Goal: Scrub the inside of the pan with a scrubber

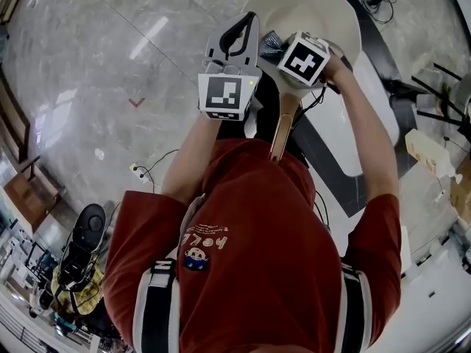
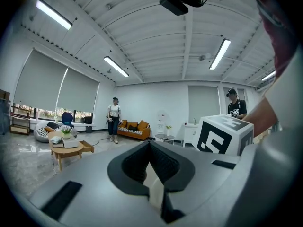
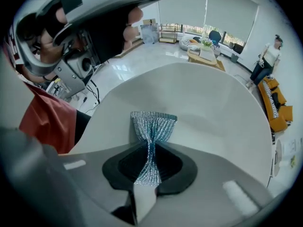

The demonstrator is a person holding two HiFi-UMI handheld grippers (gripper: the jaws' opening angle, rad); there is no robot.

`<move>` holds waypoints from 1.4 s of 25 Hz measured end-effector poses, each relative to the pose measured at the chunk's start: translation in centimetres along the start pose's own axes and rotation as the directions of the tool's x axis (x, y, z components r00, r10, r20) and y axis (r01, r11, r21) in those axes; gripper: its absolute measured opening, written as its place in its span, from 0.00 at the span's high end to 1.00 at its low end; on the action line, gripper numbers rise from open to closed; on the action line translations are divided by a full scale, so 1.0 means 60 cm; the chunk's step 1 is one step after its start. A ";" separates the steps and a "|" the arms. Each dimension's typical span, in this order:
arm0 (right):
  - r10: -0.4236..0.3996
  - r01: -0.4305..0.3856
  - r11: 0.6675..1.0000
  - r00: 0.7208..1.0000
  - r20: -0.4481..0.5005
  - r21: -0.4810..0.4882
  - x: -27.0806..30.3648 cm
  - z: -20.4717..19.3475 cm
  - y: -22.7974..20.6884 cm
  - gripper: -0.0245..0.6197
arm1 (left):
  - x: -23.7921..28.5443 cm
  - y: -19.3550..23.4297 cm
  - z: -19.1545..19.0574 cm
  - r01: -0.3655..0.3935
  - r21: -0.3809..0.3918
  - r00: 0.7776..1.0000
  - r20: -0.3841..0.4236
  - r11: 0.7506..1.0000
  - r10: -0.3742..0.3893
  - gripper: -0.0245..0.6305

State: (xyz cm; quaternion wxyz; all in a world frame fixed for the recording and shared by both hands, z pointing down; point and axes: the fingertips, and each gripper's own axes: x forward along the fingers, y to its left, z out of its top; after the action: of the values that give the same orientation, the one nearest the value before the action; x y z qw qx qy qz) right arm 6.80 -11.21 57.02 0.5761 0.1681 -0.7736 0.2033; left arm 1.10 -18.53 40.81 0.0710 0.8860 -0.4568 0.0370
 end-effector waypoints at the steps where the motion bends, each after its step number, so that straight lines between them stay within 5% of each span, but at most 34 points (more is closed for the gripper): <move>1: -0.005 0.005 1.000 1.000 0.021 -0.007 0.003 0.009 -0.001 0.86 | 0.000 0.000 0.000 -0.002 0.001 1.000 -0.001 1.000 0.002 0.96; 14: -0.275 0.281 0.956 0.958 0.078 -0.078 0.017 0.052 -0.117 0.86 | -0.005 0.002 -0.004 -0.025 0.009 1.000 -0.014 1.000 0.025 0.95; 22: -0.419 0.417 0.902 0.908 0.006 -0.109 0.008 0.011 -0.203 0.86 | -0.007 -0.005 -0.008 -0.020 0.008 1.000 -0.021 1.000 0.021 0.95; 29: -0.427 0.421 0.903 0.899 -0.094 -0.084 -0.007 -0.056 -0.221 0.86 | -0.005 -0.009 -0.012 -0.006 0.007 1.000 -0.026 1.000 0.006 0.95; 35: -0.347 0.346 0.938 0.926 -0.148 -0.033 -0.020 -0.103 -0.184 0.86 | -0.003 -0.014 -0.012 0.003 0.003 1.000 -0.024 1.000 -0.003 0.96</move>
State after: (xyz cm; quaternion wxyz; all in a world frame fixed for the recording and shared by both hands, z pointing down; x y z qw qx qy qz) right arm 17.69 -17.53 58.76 0.6606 0.2842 -0.6864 0.1084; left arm 1.68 -17.79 41.40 0.0753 0.8862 -0.4546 0.0480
